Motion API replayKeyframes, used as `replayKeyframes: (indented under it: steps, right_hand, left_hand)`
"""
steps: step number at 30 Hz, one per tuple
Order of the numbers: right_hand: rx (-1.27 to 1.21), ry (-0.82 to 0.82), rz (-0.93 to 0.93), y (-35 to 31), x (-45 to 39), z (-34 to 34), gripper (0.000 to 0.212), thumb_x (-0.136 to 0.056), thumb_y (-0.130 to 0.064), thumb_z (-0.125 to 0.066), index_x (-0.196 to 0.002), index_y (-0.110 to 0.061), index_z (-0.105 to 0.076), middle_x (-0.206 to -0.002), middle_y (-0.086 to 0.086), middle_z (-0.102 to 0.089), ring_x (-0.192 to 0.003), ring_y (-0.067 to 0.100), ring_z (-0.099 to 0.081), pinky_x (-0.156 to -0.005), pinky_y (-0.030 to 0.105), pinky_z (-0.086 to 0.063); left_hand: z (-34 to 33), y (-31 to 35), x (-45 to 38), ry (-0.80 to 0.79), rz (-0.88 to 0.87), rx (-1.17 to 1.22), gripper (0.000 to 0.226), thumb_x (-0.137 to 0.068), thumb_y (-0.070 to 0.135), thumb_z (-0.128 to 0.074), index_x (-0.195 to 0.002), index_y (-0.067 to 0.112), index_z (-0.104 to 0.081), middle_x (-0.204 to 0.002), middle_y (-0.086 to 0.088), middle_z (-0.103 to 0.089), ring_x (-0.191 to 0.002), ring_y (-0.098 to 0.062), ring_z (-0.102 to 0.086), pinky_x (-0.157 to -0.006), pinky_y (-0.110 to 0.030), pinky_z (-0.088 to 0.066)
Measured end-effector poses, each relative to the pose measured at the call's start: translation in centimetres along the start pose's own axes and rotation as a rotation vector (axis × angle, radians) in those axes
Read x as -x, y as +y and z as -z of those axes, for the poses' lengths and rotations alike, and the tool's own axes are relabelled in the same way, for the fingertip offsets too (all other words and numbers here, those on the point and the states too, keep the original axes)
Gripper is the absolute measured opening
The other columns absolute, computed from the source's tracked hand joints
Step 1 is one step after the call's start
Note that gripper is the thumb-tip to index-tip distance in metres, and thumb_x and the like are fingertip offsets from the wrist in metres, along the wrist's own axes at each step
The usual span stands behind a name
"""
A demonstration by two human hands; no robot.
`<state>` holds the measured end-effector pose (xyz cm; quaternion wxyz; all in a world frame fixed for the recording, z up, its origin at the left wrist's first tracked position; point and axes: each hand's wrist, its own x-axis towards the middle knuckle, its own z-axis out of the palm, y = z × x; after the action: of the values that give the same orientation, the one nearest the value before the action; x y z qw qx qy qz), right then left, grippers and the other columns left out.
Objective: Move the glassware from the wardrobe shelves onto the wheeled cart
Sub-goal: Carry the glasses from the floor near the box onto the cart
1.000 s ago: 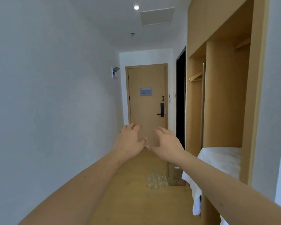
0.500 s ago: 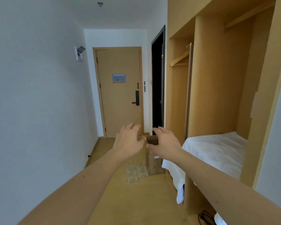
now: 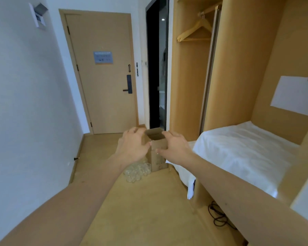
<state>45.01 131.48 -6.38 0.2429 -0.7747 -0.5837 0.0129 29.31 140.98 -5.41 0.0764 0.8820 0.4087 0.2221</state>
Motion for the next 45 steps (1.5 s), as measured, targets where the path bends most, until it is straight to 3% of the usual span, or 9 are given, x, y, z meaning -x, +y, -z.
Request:
replayKeyframes:
  steps: [2, 6, 12, 28, 45]
  right_hand:
    - [0.017, -0.028, -0.03, 0.2, -1.3, -1.7, 0.074, -0.09, -0.047, -0.068, -0.151, -0.016, -0.039, -0.149, 0.006, -0.045, -0.139, 0.032, -0.038, -0.111, 0.04, -0.036]
    - [-0.017, -0.064, -0.049, 1.3, -4.2, -5.4, 0.065, -0.088, -0.046, -0.069, -0.143, -0.022, -0.046, -0.137, 0.0, -0.052, -0.13, 0.027, -0.044, -0.102, 0.041, -0.046]
    - [-0.06, -0.093, -0.035, 4.1, -10.6, -9.6, 0.06, -0.085, -0.044, -0.07, -0.137, -0.022, -0.051, -0.14, -0.002, -0.051, -0.13, 0.025, -0.046, -0.1, 0.042, -0.046]
    - [-0.143, -0.221, -0.022, 13.4, -29.4, -16.7, 0.064, -0.085, -0.044, -0.074, -0.141, -0.024, -0.05, -0.14, 0.0, -0.052, -0.128, 0.028, -0.049, -0.102, 0.043, -0.045]
    - [-0.122, -0.411, -0.124, 13.3, -44.6, -28.9, 0.07, -0.09, -0.042, -0.07, -0.15, -0.018, -0.042, -0.149, 0.003, -0.046, -0.136, 0.029, -0.043, -0.11, 0.042, -0.04]
  left_hand:
    - [-1.2, -1.7, -1.1, -0.031, 0.027, 0.005, 0.061, -0.094, 0.048, -0.06, -0.148, 0.023, -0.045, -0.153, -0.007, -0.044, -0.135, -0.032, -0.043, -0.107, -0.05, -0.044]
    - [-3.7, -4.5, -3.5, -0.069, 0.063, 0.02, 0.062, -0.093, 0.045, -0.063, -0.147, 0.02, -0.046, -0.151, -0.009, -0.044, -0.134, -0.034, -0.044, -0.106, -0.051, -0.044]
    - [-7.9, -7.8, -8.7, -0.12, 0.113, -0.008, 0.066, -0.092, 0.045, -0.062, -0.149, 0.02, -0.043, -0.152, -0.01, -0.042, -0.132, -0.033, -0.045, -0.106, -0.05, -0.043]
    - [-17.0, -12.4, -25.6, -0.206, 0.274, -0.05, 0.066, -0.094, 0.041, -0.059, -0.153, 0.021, -0.038, -0.153, -0.009, -0.042, -0.14, -0.031, -0.036, -0.112, -0.048, -0.038]
    - [-25.0, -25.4, -38.1, -0.296, 0.364, 0.003, 0.066, -0.094, 0.044, -0.06, -0.152, 0.021, -0.04, -0.153, -0.009, -0.043, -0.139, -0.031, -0.038, -0.111, -0.046, -0.04]
